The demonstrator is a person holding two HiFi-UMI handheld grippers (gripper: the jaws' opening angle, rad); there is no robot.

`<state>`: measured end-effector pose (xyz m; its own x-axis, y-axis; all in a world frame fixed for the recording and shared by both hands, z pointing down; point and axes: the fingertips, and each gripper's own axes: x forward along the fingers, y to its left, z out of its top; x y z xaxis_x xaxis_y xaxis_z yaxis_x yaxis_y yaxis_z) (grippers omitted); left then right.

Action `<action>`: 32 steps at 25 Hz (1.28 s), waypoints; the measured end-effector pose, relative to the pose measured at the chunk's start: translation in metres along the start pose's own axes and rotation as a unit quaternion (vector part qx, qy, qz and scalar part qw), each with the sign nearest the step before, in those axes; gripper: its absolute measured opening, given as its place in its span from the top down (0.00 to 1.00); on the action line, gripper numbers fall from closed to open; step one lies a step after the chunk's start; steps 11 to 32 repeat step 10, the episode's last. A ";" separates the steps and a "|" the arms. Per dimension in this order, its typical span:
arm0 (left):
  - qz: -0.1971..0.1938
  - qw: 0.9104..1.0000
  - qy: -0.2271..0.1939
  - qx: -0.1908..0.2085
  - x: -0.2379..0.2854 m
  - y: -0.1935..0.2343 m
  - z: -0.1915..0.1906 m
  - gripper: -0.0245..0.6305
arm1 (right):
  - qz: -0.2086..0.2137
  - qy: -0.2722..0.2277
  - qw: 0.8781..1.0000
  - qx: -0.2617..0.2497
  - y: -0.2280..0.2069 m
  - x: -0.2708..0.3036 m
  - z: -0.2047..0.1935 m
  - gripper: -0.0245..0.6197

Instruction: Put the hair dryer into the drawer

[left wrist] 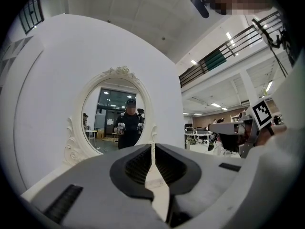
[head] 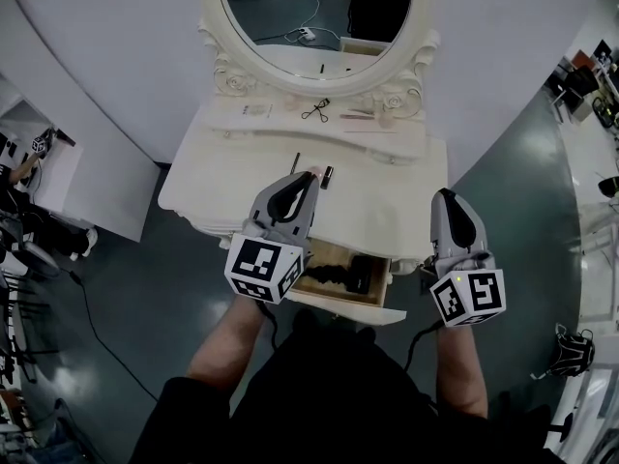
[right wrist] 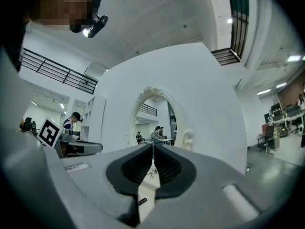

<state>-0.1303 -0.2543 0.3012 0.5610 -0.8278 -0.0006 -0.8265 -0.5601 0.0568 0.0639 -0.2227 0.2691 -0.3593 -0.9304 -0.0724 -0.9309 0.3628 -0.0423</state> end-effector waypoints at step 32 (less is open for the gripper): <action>-0.018 1.000 0.005 -0.001 0.006 0.011 -0.009 0.93 | -0.012 0.000 1.000 -0.006 0.006 0.010 -0.002 0.95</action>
